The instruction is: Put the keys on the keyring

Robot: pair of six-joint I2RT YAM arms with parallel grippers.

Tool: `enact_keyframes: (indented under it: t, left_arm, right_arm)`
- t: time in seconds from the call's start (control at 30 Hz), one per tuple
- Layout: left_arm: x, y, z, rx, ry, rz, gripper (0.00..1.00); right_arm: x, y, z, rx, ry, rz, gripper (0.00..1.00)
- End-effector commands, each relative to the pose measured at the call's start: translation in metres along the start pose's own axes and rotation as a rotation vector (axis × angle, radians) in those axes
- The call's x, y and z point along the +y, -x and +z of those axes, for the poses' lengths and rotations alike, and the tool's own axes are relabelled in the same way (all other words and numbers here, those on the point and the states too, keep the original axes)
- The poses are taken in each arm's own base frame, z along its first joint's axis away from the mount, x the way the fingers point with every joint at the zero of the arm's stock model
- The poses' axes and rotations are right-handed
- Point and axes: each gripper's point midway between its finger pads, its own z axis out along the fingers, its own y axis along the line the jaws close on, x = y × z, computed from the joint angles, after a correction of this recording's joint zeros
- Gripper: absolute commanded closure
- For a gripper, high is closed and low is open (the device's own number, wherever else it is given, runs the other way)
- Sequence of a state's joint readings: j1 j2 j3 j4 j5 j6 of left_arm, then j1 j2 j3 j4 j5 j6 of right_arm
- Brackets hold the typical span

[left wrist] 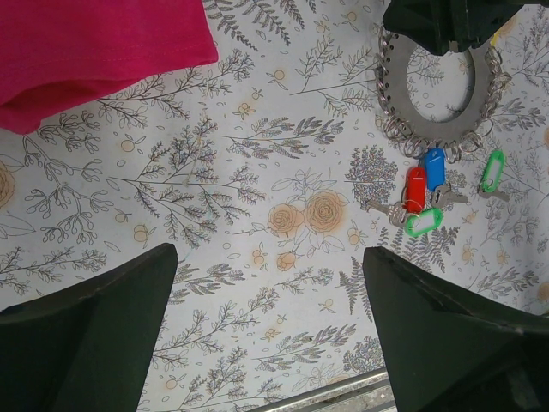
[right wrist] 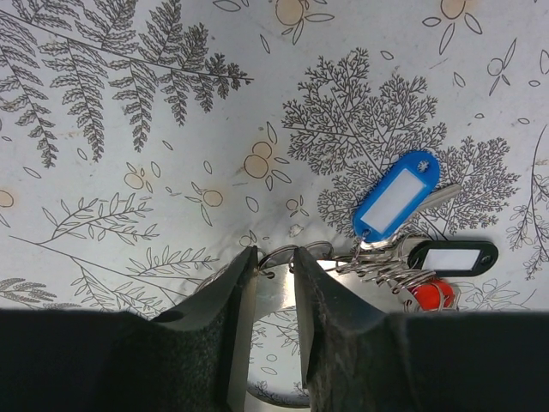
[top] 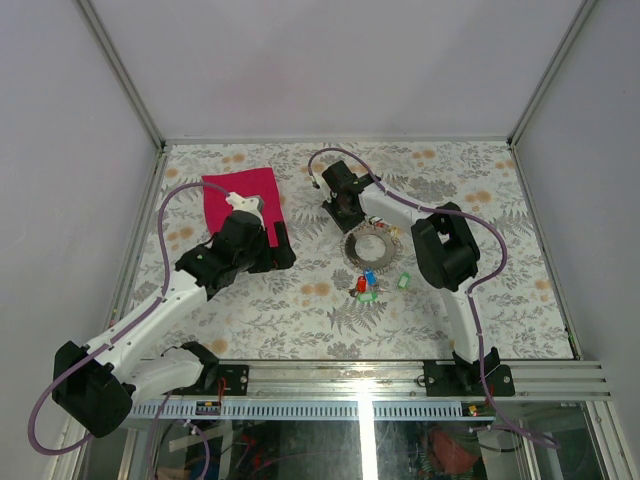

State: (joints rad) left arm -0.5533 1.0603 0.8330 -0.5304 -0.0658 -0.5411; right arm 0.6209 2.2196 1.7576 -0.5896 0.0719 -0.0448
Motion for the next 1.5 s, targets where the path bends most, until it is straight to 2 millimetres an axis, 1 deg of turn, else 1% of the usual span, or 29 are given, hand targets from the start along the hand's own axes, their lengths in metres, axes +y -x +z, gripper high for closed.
enact_keyframes:
  t: [0.0, 0.2, 0.47, 0.63, 0.73, 0.77, 0.8, 0.9, 0.97, 1.2, 1.47]
  left_arm:
    - [-0.006, 0.009, 0.002, -0.037, -0.035, -0.013, 0.08]
    - [-0.006, 0.009, 0.003, -0.037, -0.035, -0.011, 0.08]
    - [-0.007, 0.009, 0.003, -0.036, -0.036, -0.015, 0.08]
    - [-0.008, 0.009, 0.003, -0.035, -0.041, -0.015, 0.09]
    - [-0.008, 0.009, 0.004, -0.033, -0.041, -0.015, 0.09]
    - [-0.008, 0.009, 0.004, -0.033, -0.043, -0.015, 0.09]
    - [-0.008, 0.009, 0.004, -0.033, -0.042, -0.016, 0.08]
    - [-0.009, 0.009, 0.005, -0.03, -0.047, -0.016, 0.09]
    - [-0.01, 0.01, 0.005, -0.032, -0.05, -0.018, 0.09]
    - [-0.01, 0.009, 0.005, -0.031, -0.052, -0.016, 0.09]
    - [-0.009, 0.008, 0.005, -0.029, -0.05, -0.018, 0.09]
  right_arm:
    - [-0.005, 0.008, -0.005, -0.012, -0.026, -0.012, 0.72]
    - [-0.006, 0.011, -0.011, -0.023, -0.026, -0.015, 0.81]
    - [-0.007, 0.027, -0.033, -0.088, -0.023, -0.011, 0.95]
    - [-0.008, 0.034, -0.046, -0.12, -0.023, -0.011, 1.0]
    - [-0.01, 0.038, -0.053, -0.138, -0.029, -0.013, 1.0]
    - [-0.011, 0.039, -0.055, -0.142, -0.034, -0.014, 1.0]
    - [-0.012, 0.039, -0.056, -0.145, -0.041, -0.015, 0.97]
    - [-0.016, 0.038, -0.056, -0.135, -0.06, -0.023, 0.83]
    - [-0.016, 0.035, -0.053, -0.124, -0.063, -0.028, 0.77]
    - [-0.013, 0.025, -0.041, -0.082, -0.05, -0.036, 0.73]
    - [-0.011, 0.019, -0.028, -0.053, -0.043, -0.039, 0.72]
